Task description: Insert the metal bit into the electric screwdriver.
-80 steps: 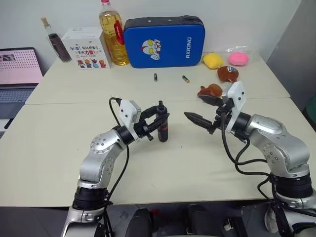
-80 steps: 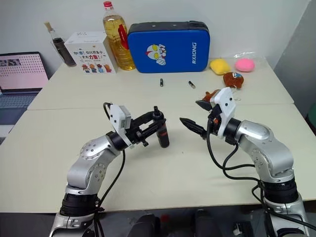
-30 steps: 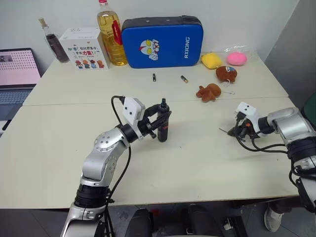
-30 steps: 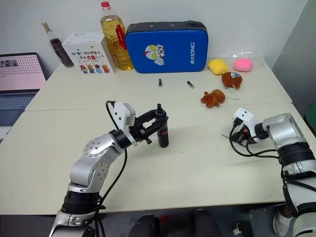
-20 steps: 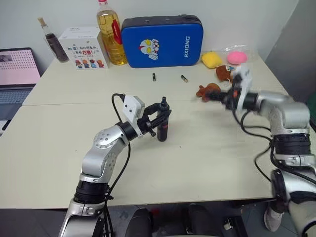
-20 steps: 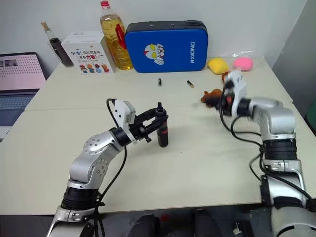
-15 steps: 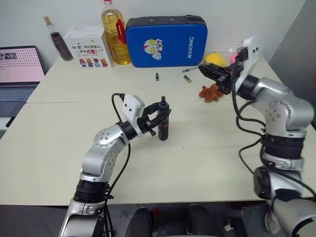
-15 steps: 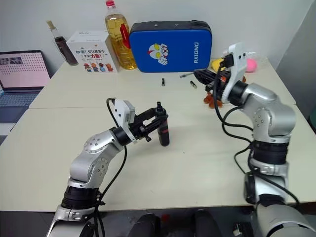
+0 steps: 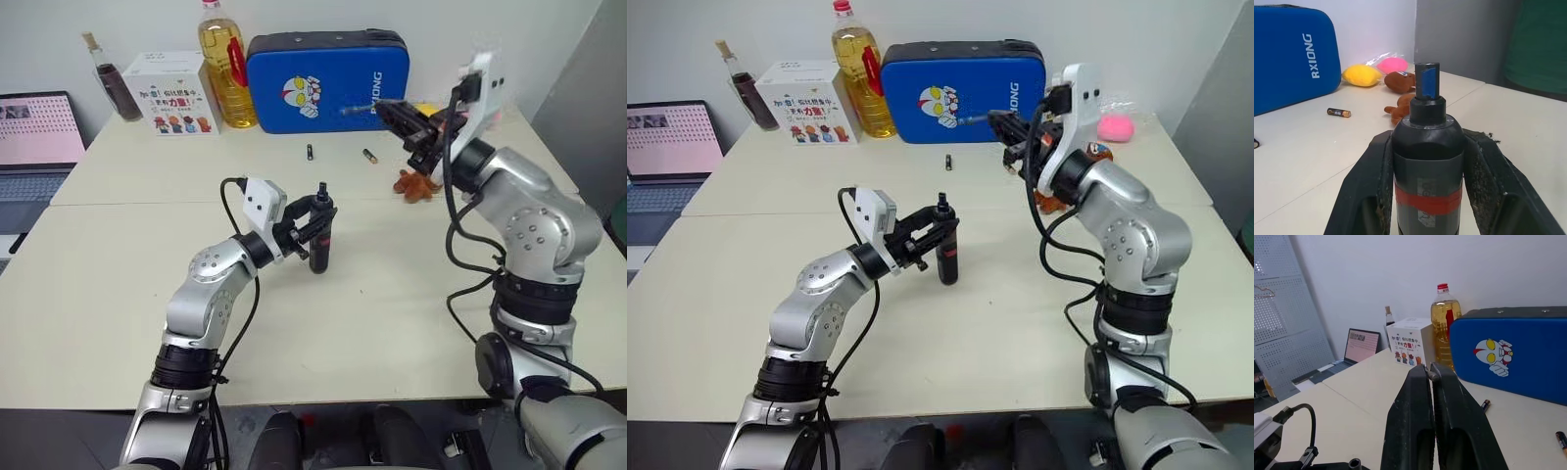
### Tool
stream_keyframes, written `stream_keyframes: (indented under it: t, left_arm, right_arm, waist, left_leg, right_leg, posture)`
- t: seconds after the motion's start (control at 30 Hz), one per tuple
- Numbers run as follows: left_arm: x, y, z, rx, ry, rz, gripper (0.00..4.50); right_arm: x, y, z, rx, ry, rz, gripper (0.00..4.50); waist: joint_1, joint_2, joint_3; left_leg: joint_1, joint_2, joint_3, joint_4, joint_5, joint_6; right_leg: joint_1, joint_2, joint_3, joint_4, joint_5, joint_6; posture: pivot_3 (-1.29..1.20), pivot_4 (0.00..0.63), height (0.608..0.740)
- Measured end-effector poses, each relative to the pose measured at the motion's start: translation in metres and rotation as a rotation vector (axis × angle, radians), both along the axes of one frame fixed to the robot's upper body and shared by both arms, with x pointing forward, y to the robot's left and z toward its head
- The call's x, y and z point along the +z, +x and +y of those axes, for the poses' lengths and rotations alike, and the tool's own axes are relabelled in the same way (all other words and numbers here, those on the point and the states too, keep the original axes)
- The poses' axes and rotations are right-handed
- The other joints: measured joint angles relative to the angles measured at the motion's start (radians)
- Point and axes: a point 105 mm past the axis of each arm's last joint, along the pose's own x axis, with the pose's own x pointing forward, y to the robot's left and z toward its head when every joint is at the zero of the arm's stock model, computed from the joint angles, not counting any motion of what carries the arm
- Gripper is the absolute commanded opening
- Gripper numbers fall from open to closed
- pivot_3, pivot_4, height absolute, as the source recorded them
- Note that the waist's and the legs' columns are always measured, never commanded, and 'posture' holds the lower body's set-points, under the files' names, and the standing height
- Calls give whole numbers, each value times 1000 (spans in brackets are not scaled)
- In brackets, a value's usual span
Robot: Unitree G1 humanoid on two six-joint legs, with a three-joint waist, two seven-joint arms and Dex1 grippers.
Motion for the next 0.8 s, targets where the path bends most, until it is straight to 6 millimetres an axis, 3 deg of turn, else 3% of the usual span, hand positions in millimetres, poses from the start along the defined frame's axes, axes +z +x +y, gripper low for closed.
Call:
stream_keyframes:
  t: [0.1, 0.43, 0.8]
  left_arm:
    - [0, 1, 0, 0, -2, 0, 1636]
    - [0, -3, -3, -45, 25, -16, 1636]
    - [13, -7, -31, -173, 47, -84, 1636]
  right_arm:
    - [1, -1, -2, 5, -30, -3, 59]
    - [-1, -20, -11, 282, -254, 30, 59]
    - [18, -7, -26, 431, -349, 120, 59]
  waist:
    - [-4, 0, 0]
    - [-4, 0, 0]
    - [-1, 0, 1]
  left_leg:
    - [0, 0, 0, 0, 0, 0]
    - [-1, 0, 0, 0, 0, 0]
    - [-3, 0, 0, 0, 0, 0]
  right_leg:
    - [0, 0, 0, 0, 0, 0]
    - [0, 0, -1, -2, 0, 0]
    - [-1, 0, -1, -4, 0, 0]
  posture:
    - [0, 150, 740]
    - [0, 150, 740]
    - [0, 150, 740]
